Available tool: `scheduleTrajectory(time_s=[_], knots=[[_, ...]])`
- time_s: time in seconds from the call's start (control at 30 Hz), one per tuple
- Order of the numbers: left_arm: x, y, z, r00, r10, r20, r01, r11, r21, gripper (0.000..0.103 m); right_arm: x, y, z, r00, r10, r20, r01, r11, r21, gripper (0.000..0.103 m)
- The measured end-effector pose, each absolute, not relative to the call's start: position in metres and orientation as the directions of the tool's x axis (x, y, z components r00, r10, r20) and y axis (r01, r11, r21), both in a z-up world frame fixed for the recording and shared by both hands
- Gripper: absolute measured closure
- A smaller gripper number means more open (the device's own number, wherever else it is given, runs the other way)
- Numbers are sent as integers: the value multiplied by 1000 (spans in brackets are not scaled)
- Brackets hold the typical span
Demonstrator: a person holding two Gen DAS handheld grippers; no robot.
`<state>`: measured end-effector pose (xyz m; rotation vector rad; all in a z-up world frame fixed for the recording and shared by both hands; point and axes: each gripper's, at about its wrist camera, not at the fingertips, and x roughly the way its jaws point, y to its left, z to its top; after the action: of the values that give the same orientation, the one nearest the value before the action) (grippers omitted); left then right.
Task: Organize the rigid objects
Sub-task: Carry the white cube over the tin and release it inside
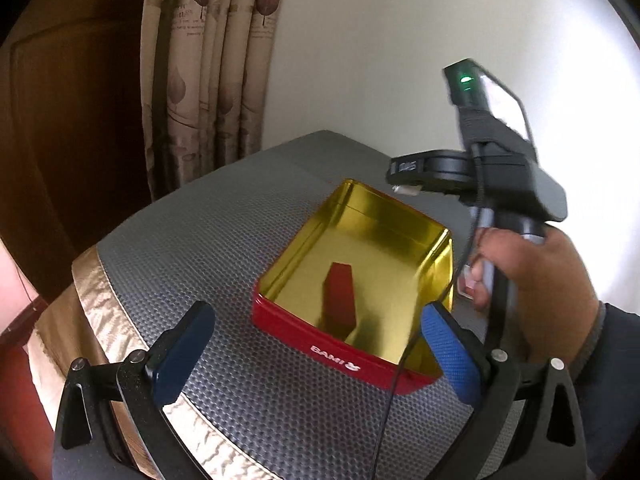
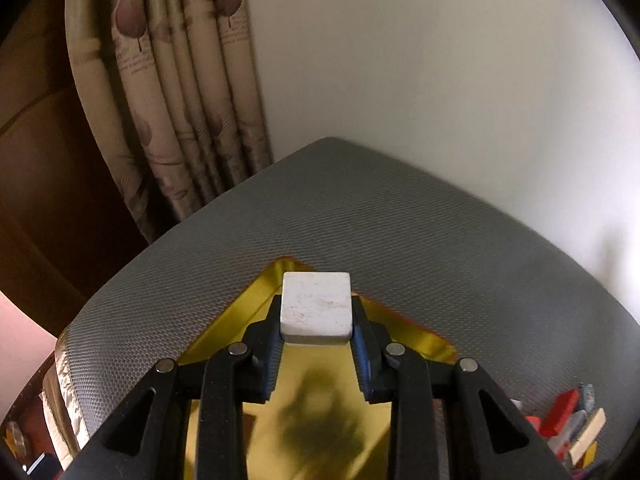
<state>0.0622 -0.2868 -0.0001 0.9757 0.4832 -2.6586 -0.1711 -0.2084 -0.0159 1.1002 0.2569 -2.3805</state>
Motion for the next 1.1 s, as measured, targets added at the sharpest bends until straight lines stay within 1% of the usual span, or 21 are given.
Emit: scheduleTrajectory(time_s=[0.2, 0.33, 0.7, 1.1], knots=[[61, -289, 3, -743, -187, -643, 371, -914, -162, 1, -177, -220, -38, -509, -348, -787, 500, -864, 59, 73], [61, -290, 5, -746, -201, -635, 370, -918, -144, 1, -183, -229, -53, -489, -332, -807, 494, -867, 58, 73], [56, -296, -5, -724, -187, -664, 379, -912, -157, 1, -195, -240, -84, -444, -296, -846, 479, -876, 56, 73], [52, -297, -9, -709, -175, -683, 381, -910, -162, 1, -205, -252, -104, -413, -269, -870, 471, -881, 48, 73]])
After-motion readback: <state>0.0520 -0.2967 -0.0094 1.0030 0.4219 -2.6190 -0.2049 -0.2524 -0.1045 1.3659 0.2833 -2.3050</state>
